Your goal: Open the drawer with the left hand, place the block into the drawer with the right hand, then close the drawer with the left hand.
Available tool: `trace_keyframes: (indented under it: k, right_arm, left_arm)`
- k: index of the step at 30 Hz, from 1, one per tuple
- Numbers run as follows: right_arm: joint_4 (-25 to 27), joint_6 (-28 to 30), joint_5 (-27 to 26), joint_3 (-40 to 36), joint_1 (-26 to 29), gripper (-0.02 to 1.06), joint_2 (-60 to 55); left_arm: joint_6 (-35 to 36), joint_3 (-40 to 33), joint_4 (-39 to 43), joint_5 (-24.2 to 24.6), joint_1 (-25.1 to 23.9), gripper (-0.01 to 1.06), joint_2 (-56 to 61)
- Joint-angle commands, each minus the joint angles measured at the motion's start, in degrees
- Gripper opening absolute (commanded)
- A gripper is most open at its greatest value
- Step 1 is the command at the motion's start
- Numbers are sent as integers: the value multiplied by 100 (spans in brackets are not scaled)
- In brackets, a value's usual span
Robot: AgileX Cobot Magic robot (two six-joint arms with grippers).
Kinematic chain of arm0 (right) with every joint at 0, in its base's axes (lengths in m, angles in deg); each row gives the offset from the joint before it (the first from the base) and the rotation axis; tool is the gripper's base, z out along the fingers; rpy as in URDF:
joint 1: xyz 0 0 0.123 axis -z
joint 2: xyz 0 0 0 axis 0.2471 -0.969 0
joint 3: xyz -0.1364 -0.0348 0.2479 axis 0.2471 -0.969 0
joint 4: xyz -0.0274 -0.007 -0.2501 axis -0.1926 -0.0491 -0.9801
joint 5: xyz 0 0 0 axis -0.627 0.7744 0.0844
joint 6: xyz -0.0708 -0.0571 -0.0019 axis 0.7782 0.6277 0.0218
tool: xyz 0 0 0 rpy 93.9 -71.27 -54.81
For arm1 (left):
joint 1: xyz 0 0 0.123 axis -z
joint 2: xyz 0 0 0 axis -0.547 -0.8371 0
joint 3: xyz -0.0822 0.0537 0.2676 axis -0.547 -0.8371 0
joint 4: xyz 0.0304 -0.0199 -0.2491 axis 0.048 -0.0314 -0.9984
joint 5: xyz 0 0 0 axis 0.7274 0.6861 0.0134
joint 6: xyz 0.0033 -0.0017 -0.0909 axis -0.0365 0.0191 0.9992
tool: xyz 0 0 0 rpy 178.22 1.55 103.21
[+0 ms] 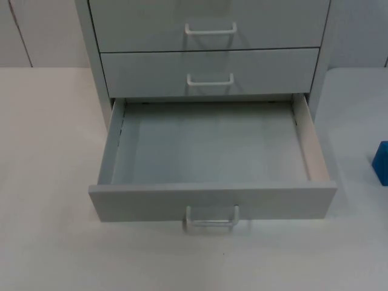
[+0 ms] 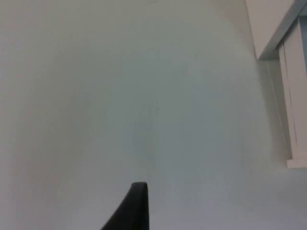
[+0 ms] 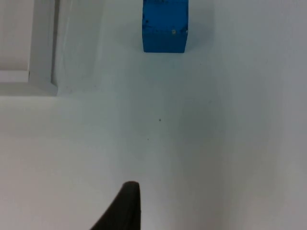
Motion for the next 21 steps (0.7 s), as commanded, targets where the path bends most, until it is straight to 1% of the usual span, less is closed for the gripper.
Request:
trace_keyframes:
  k: [1, 4, 11, 12, 14, 15, 17, 19, 21]
  right_arm:
    - [31, 11, 3, -2, 34, 103, 9]
    - [93, 11, -30, -2, 34, 103, -3]
    - [173, 11, -6, -2, 34, 103, -139]
    - [173, 11, -6, -2, 34, 103, -170]
    - [173, 11, -108, -2, 24, 103, -302]
    - [173, 11, -108, -2, 24, 103, -302]
    - [293, 37, -224, -2, 24, 103, -494]
    - [405, 69, -250, -2, 19, 103, -769]
    - [407, 69, -265, -2, 19, 103, -905]
  left_arm:
    - [50, -12, 28, 20, -21, 105, 183]
    - [50, -21, 28, 36, -21, 105, 620]
    - [67, -21, 42, 179, -21, 105, 1134]
    - [67, -52, 42, 151, -21, 105, 1207]
    - [67, -310, 58, -74, -21, 105, 1355]
    - [67, -310, 58, -74, -21, 105, 1355]
    - [119, -707, 46, -352, -21, 105, 1513]
    - [172, -853, 69, -415, -21, 105, 1572]
    - [172, -876, 68, -432, -21, 105, 1608]
